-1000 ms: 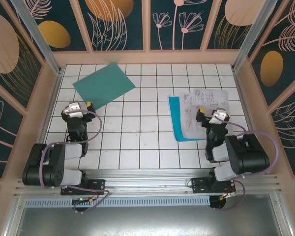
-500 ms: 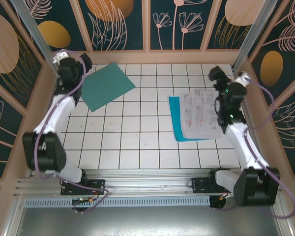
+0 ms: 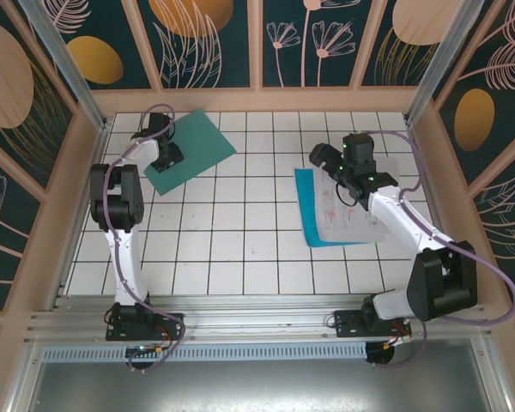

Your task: Put the files into the folder

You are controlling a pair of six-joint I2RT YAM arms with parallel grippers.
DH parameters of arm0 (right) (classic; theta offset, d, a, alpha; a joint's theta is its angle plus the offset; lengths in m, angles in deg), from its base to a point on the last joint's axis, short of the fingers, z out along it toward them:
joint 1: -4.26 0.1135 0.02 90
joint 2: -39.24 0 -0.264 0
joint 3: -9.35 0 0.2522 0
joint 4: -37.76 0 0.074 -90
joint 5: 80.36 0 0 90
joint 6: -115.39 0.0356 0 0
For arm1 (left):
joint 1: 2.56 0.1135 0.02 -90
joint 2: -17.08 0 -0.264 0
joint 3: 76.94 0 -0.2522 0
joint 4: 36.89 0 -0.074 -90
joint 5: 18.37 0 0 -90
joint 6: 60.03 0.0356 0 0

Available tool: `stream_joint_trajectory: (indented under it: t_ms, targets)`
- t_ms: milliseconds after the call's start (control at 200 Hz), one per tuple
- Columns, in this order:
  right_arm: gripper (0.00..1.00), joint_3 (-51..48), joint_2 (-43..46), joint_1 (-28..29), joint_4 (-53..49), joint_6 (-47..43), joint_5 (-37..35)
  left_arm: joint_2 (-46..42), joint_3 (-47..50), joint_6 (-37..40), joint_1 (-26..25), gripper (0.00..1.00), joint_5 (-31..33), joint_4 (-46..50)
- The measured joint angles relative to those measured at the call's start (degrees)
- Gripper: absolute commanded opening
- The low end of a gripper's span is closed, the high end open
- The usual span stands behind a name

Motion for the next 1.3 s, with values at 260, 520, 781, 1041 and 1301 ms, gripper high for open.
stream_joint_trajectory:
  t_ms: [260, 520, 781, 1041, 1301]
  targets:
    - [0.89, 0.0, -2.1, 0.5, -0.3, 1.2, 3.4, -5.7, 12.0, -4.3, -0.1, 0.45, -3.8, -6.1]
    - [0.89, 0.0, -3.9, 0.5, -0.3, 2.3, 5.4, -14.2, 25.8, -12.9, -4.0, 0.46, -8.1, -13.4]
    - [0.87, 0.0, -4.9, 0.5, -0.3, 2.9, 7.6, -21.5, 37.5, -26.6, -15.9, 0.46, -10.8, -20.0]
    - [0.84, -1.4, -6.7, 0.9, -0.3, 3.8, 10.3, -22.6, 39.8, -36.5, -26.7, 0.48, -15.0, -23.1]
    - [0.81, -2.3, -8.2, 2.2, -0.2, 4.3, 11.7, -22.6, 39.3, -39.5, -31.4, 0.50, -22.2, -25.1]
